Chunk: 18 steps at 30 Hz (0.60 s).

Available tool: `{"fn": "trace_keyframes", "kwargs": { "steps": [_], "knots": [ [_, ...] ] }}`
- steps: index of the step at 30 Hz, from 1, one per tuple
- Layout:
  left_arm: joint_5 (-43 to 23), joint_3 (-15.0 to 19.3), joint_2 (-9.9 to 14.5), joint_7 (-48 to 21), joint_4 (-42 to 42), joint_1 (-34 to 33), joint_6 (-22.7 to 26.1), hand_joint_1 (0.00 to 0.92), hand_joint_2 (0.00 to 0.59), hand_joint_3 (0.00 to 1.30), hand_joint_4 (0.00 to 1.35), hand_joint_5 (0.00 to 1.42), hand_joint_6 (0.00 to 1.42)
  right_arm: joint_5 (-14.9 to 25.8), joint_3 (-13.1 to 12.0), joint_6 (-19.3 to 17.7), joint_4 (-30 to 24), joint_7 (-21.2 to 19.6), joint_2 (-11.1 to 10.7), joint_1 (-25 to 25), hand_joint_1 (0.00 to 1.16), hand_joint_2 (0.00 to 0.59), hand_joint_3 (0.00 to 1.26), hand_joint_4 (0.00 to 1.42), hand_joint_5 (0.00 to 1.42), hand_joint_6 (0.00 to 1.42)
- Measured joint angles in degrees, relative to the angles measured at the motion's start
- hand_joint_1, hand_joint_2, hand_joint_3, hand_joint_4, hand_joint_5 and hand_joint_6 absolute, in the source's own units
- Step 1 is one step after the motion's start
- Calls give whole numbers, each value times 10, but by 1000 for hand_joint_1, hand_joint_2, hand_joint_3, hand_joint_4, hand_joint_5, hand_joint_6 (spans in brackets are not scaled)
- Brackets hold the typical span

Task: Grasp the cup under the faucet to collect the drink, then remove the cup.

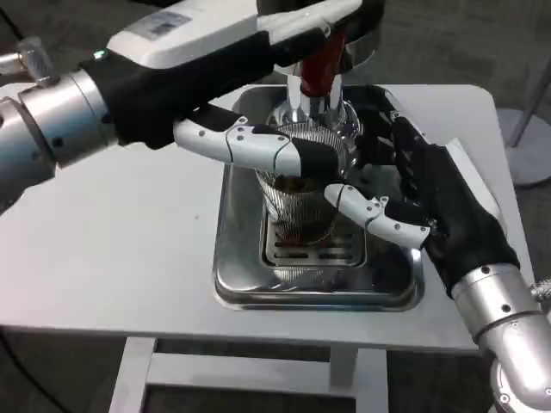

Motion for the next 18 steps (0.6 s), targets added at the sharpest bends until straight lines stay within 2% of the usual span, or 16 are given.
{"fn": "trace_keyframes", "kwargs": {
  "steps": [3,10,18],
  "knots": [
    [-4,4,-1,0,0,3,0,0,108,17,0,84,270,0,0,0,0,0,0,0,763,273,75,109,184,324],
    [-11,34,-16,30,-2,35,-8,0,183,147,135,242,365,0,0,0,-1,0,0,0,763,273,76,109,184,324],
    [-12,73,-33,67,7,63,-24,0,191,190,190,296,389,0,0,0,-3,0,0,2,763,273,76,109,182,324]
  ]
}}
